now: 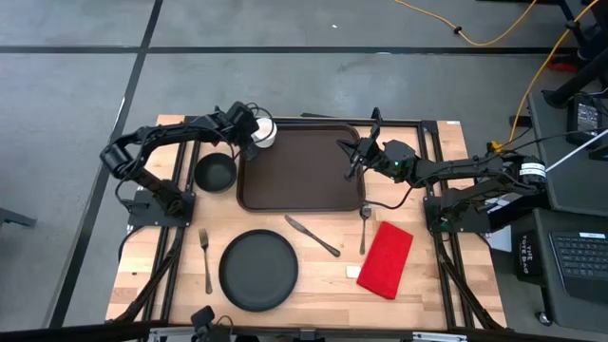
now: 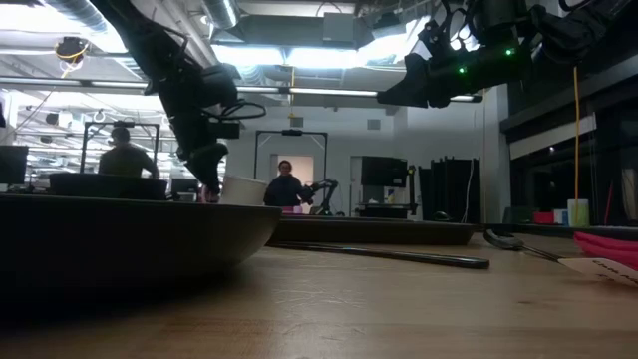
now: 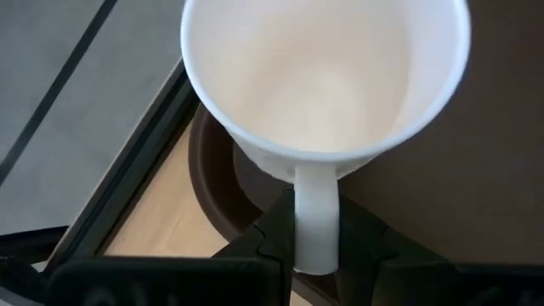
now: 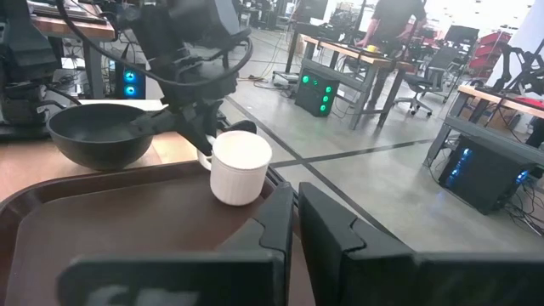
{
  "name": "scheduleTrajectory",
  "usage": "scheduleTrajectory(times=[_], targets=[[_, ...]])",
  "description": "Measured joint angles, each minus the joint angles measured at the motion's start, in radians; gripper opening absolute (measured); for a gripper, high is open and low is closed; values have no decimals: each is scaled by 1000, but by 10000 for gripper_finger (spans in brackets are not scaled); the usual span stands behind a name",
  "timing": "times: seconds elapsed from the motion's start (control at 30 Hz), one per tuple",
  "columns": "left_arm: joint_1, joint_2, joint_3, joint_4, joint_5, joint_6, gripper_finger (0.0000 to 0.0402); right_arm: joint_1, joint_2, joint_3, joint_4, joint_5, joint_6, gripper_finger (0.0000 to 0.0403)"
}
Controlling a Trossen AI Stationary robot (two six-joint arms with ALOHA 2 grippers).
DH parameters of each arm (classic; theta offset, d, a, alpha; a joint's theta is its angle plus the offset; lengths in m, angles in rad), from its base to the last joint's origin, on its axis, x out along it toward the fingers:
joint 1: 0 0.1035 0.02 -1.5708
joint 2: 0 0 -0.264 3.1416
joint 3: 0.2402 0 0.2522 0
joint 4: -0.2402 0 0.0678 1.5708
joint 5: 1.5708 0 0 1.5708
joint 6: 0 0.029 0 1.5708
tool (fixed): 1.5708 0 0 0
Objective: Set up tray
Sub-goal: Put the white mug on the brown serving tray
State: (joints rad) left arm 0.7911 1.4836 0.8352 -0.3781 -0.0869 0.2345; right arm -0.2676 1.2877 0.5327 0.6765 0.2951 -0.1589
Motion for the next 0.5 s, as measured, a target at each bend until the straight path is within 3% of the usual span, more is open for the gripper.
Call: scheduleTrajectory(times=[0.5], targets=[[4,4,0,3,3,65,50,0,0,0,0,0,0,29]])
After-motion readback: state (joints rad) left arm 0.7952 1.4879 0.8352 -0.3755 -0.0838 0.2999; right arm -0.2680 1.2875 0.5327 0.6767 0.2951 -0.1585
